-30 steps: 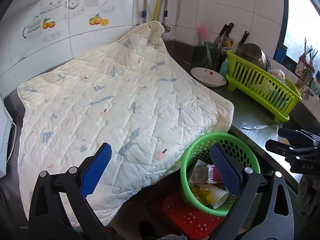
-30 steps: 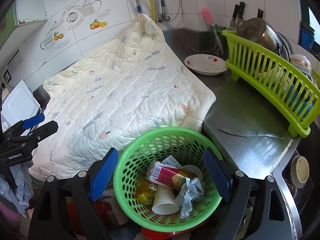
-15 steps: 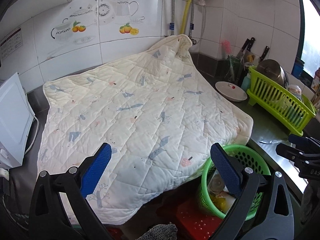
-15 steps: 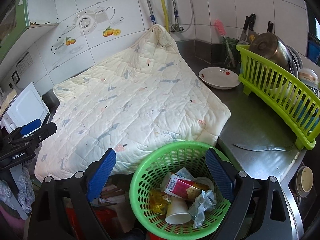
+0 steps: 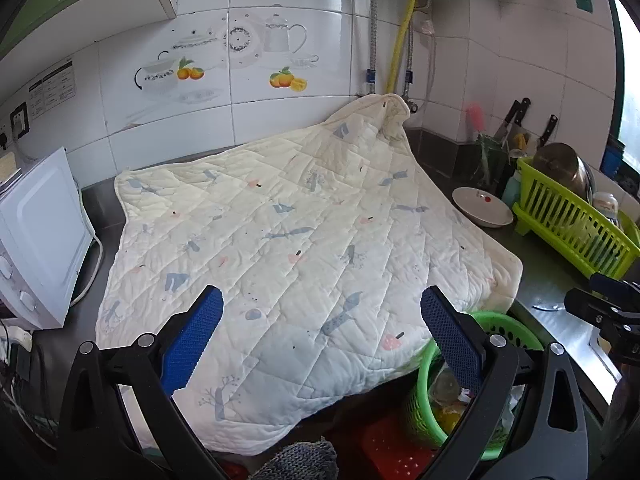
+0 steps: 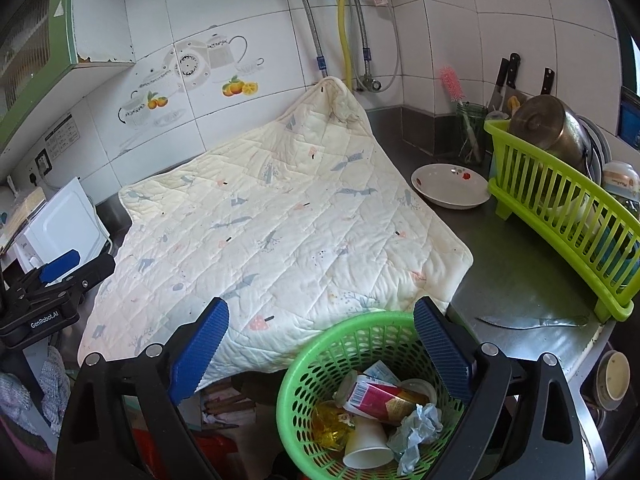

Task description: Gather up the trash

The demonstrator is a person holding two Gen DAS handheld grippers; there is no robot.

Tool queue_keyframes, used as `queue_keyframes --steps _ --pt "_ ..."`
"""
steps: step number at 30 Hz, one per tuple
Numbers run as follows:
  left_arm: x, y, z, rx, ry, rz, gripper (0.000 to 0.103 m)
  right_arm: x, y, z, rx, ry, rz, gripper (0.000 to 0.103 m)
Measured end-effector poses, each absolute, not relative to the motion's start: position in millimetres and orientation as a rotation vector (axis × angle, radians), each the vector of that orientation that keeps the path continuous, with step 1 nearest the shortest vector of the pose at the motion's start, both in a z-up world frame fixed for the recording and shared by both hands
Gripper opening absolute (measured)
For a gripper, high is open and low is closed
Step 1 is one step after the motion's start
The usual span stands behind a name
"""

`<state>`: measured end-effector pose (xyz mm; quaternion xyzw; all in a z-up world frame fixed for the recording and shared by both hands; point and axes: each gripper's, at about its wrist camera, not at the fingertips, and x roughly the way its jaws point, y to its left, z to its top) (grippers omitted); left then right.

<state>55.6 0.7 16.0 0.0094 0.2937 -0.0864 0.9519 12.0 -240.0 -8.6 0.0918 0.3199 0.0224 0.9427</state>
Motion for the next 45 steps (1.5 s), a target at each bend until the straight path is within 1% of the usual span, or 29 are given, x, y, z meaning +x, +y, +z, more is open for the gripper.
queue_keyframes --steps 24,45 --pt "57.8 -6.8 28.0 0.008 0.563 -0.145 0.098 10.8 -247.4 -3.8 0.2 0.609 0.037 0.092" --pt "65.0 -10.7 23.5 0.012 0.577 -0.132 0.098 17.9 -248.9 -6.6 0.208 0.611 0.041 0.092"
